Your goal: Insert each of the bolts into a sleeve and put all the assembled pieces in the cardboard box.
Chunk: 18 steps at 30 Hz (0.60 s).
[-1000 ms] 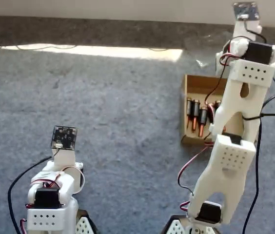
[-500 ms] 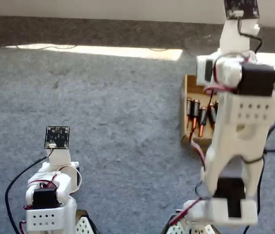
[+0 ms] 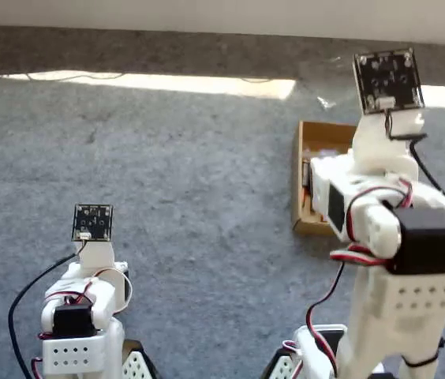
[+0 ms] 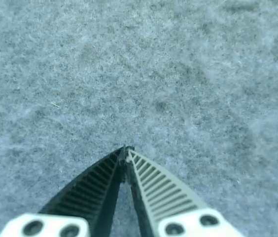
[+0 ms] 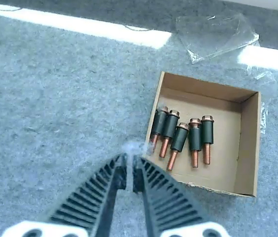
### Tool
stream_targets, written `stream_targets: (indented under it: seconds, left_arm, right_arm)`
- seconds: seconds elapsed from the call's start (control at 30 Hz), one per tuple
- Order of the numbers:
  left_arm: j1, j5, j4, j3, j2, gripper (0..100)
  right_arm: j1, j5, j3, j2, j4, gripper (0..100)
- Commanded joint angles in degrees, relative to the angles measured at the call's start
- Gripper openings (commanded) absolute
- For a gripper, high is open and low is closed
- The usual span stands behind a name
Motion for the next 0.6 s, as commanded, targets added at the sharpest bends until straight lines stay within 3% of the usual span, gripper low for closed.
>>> stream_targets:
  seconds: [0.0,0.23,0.57]
  left_arm:
    - [-0.9,0.0,0.6,1.3,-0.6,1]
    - [-0.9,0.0,0.6,1.3,-0.6,1]
    - [-0.9,0.0,0.6,1.3,-0.6,1]
  right_arm:
    - [-0.3,-0.4,4.4,-6.6,0.7,0.5]
    - [-0.3,-0.4,19.7,-19.9,0.1,0.5]
    - [-0.3,-0.4,51.3,-41.7,-8.4,0.6]
